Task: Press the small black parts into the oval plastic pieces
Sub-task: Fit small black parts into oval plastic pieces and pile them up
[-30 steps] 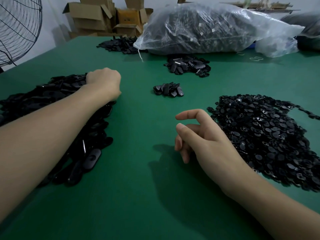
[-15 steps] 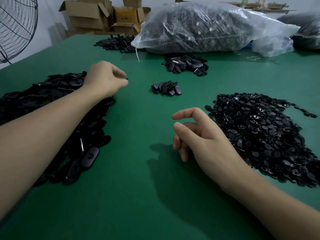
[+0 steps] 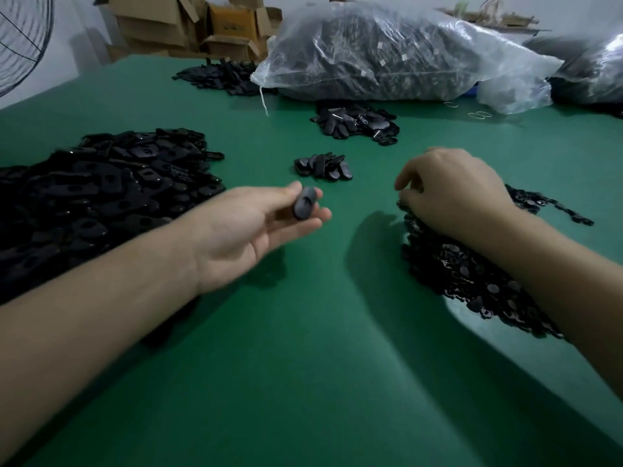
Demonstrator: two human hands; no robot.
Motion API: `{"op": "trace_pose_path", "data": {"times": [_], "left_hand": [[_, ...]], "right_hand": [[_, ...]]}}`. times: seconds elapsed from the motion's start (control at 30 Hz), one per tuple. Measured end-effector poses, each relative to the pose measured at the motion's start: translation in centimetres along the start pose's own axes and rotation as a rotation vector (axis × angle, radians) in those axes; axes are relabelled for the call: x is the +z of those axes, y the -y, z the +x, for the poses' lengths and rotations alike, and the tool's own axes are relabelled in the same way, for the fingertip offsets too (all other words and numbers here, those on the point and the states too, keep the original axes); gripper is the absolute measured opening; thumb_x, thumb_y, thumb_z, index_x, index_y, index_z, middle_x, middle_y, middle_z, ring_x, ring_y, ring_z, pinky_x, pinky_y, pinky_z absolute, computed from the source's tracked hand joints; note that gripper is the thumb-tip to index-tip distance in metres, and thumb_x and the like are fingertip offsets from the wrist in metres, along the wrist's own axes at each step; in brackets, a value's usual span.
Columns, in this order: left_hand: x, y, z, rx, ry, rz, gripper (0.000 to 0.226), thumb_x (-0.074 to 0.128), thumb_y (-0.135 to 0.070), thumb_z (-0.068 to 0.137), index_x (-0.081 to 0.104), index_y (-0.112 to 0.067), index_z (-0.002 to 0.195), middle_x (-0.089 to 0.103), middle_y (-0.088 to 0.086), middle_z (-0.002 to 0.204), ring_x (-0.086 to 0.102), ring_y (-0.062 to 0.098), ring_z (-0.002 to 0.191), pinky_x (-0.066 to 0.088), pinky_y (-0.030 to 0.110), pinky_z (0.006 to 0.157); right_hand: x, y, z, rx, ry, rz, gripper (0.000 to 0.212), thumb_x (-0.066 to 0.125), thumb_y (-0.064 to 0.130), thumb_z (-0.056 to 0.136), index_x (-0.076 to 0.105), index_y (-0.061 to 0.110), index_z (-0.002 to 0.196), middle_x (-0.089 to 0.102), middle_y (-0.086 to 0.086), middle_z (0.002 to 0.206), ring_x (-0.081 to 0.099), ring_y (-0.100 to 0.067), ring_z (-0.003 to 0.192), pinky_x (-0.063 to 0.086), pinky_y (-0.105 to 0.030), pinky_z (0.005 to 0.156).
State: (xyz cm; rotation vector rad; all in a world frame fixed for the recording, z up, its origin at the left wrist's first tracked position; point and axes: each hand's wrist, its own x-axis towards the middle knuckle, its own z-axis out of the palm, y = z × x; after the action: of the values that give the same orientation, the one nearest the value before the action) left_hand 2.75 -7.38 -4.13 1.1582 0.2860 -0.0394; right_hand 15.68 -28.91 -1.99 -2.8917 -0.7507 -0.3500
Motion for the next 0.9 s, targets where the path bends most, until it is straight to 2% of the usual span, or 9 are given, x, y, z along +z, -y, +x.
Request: {"op": "trace_pose_path", "data": {"times": [0.1, 0.23, 0.33, 0.5, 0.67, 0.9], "left_hand": [[0.6, 1.1, -1.5, -0.086, 0.035, -0.052, 0.027, 0.051, -0.007, 0.104, 0.066, 0.012, 0.116, 0.076, 0.022, 0.108, 0.077, 0.026, 0.098, 0.061, 0.021, 0.073], [0.6, 2.4, -3.2, -0.122, 0.136, -0.015, 0.031, 0.045, 0.011, 0.101, 0.063, 0.006, 0.125, 0.075, 0.02, 0.115, 0.075, 0.028, 0.104, 0.06, 0.023, 0.083], [0.5, 2.9, -3.6, -0.076, 0.169, 0.03, 0.038, 0.046, 0.016, 0.099, 0.06, 0.001, 0.131, 0.073, 0.018, 0.119, 0.074, 0.027, 0.107, 0.06, 0.022, 0.085], [0.0, 2.9, -3.6, 0.057, 0.193, 0.142, 0.039, 0.049, 0.011, 0.1, 0.06, -0.006, 0.134, 0.074, 0.015, 0.119, 0.073, 0.023, 0.111, 0.058, 0.021, 0.088], [-0.3, 2.5, -4.0, 0.142, 0.197, 0.226, 0.035, 0.055, 0.004, 0.099, 0.061, -0.008, 0.131, 0.076, 0.009, 0.116, 0.074, 0.021, 0.109, 0.058, 0.019, 0.082], [-0.1, 2.2, -4.5, 0.199, 0.188, 0.299, 0.024, 0.061, 0.001, 0.097, 0.058, -0.002, 0.121, 0.079, 0.01, 0.107, 0.076, 0.024, 0.101, 0.06, 0.022, 0.08]], "right_hand": [[0.3, -0.6, 1.2, 0.023, 0.117, -0.152, 0.014, 0.069, 0.03, 0.092, 0.079, 0.021, 0.096, 0.072, -0.006, 0.095, 0.067, -0.034, 0.085, 0.059, -0.04, 0.074], [0.7, -0.6, 1.7, 0.013, 0.099, -0.216, 0.009, 0.07, 0.023, 0.089, 0.078, 0.019, 0.09, 0.072, -0.009, 0.09, 0.067, -0.035, 0.08, 0.061, -0.043, 0.072], [0.8, -0.7, 2.0, 0.02, 0.097, -0.231, 0.007, 0.072, 0.022, 0.089, 0.078, 0.018, 0.088, 0.072, -0.009, 0.089, 0.067, -0.035, 0.08, 0.061, -0.042, 0.07], [1.1, -0.7, 2.2, 0.017, 0.11, -0.202, 0.007, 0.073, 0.021, 0.088, 0.079, 0.02, 0.092, 0.073, -0.007, 0.092, 0.067, -0.035, 0.083, 0.06, -0.041, 0.073], [1.1, -1.0, 2.2, 0.013, 0.078, -0.17, 0.005, 0.076, 0.021, 0.085, 0.077, 0.024, 0.088, 0.072, -0.005, 0.091, 0.067, -0.034, 0.084, 0.055, -0.036, 0.069], [1.1, -1.1, 2.2, -0.007, 0.099, -0.141, 0.01, 0.069, 0.019, 0.084, 0.074, 0.028, 0.087, 0.071, -0.003, 0.092, 0.066, -0.033, 0.084, 0.052, -0.034, 0.068]]}}
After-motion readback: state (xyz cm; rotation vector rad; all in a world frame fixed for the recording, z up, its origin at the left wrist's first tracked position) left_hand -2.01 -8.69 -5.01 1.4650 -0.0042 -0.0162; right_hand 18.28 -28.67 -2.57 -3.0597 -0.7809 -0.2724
